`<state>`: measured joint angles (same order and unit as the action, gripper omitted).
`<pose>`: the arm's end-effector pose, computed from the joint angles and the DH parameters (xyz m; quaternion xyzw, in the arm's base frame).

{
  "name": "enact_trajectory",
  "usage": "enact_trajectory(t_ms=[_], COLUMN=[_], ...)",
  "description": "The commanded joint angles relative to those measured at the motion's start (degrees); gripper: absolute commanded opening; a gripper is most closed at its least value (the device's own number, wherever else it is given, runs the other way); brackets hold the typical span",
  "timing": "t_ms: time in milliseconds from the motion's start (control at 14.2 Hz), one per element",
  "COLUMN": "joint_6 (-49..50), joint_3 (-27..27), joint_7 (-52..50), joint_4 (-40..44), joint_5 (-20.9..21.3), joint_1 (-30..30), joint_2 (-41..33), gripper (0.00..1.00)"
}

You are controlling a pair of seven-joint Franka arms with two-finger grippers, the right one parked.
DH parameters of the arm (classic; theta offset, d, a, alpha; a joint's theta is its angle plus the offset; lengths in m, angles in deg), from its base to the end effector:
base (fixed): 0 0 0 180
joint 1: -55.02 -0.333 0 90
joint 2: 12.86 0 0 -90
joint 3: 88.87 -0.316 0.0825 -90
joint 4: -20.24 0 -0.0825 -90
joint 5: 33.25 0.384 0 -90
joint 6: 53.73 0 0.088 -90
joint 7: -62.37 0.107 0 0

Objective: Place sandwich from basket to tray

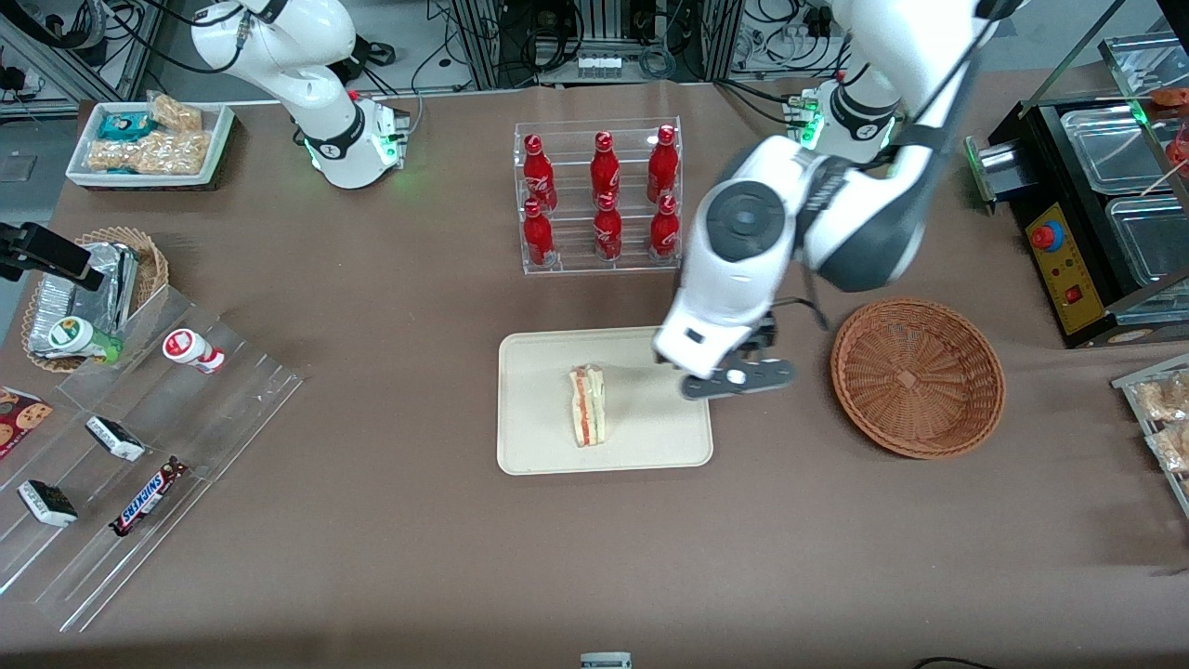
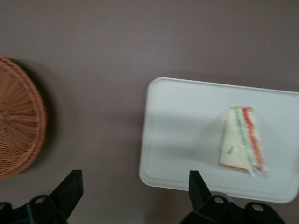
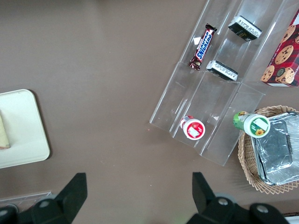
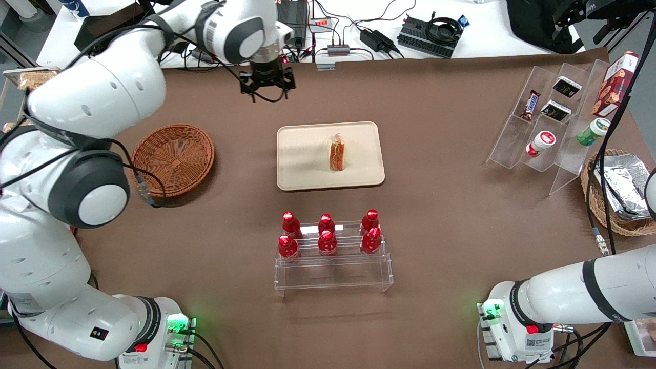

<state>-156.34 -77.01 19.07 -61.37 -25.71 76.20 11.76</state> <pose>0.5870 -0.3415 0.4503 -0.9961 -0.0813 0.0084 0.0329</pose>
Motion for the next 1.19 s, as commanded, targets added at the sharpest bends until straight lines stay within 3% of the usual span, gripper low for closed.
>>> enact_trajectory(t_ms=[0, 211, 561, 842, 1123], joint_6=[-0.3, 0.0, 5.7, 10.8, 11.0], joint_3=[0.5, 0.5, 0.2, -8.2, -9.1], joint_7=[5.5, 16.6, 32.5, 42.2, 42.5], joint_4=[-7.5, -12.9, -16.6, -16.3, -11.5], joint_5=[-0.4, -4.0, -5.2, -7.4, -7.1], joint_1=[-6.2, -13.7, -22.2, -19.5, -17.9], joint_2=[-5.4, -11.2, -19.1, -25.0, -25.1], gripper=[1.00, 1.00, 1.00, 1.00, 1.00])
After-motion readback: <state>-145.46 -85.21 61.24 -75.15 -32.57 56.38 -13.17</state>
